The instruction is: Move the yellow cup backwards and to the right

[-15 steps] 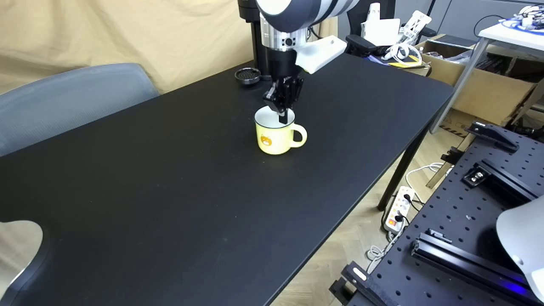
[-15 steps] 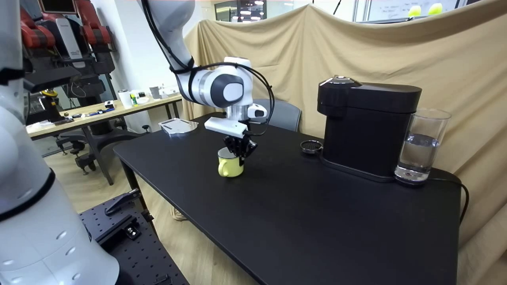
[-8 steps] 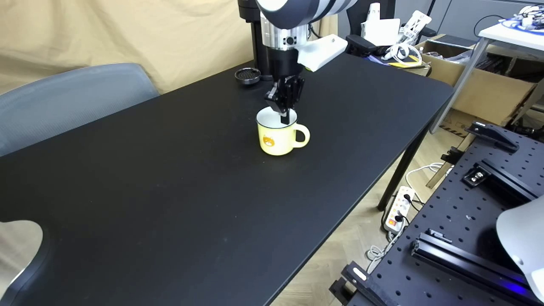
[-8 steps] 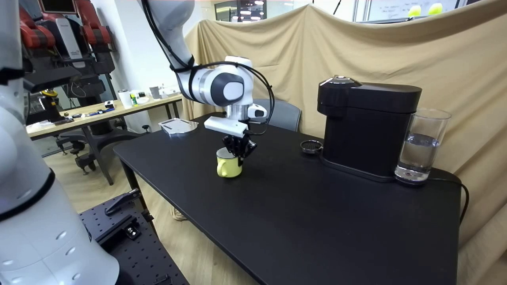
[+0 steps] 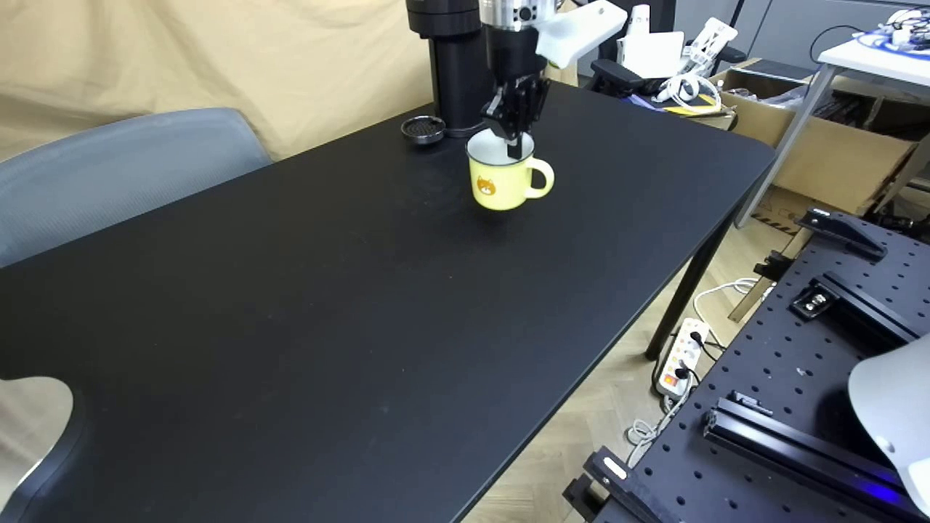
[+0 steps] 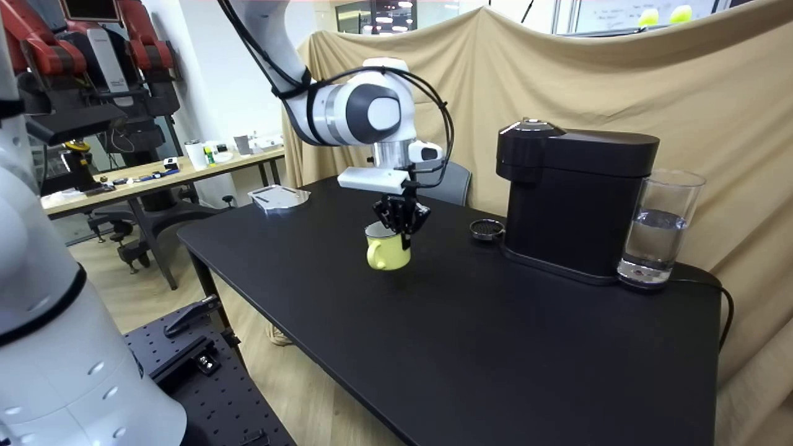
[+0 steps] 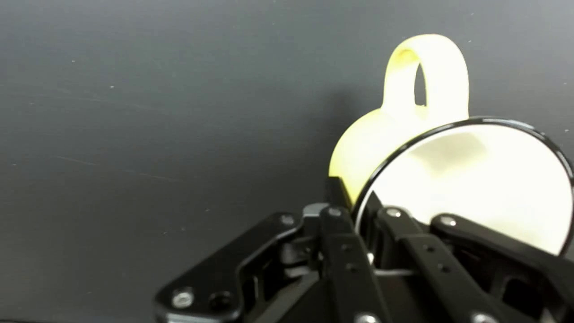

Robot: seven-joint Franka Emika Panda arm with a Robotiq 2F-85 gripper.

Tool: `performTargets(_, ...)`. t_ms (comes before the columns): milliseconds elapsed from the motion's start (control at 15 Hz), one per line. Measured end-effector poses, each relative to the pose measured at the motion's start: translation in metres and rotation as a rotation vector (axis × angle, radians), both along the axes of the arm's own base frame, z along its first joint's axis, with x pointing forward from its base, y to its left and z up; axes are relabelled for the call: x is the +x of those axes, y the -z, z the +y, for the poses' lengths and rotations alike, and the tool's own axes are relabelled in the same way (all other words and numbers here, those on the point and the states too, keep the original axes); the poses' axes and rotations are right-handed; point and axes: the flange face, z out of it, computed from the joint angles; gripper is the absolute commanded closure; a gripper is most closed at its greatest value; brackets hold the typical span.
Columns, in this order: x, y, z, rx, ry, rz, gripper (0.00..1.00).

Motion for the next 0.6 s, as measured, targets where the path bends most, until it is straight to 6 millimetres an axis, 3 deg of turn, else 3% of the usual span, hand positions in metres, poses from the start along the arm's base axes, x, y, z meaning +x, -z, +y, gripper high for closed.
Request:
performTargets(267,0.023,-0.012,-0.022,-0.008,0.046,0.001,0.98)
performTargets(600,0.064,0.007,-0.036,0.005,0.091,0.022,0.98)
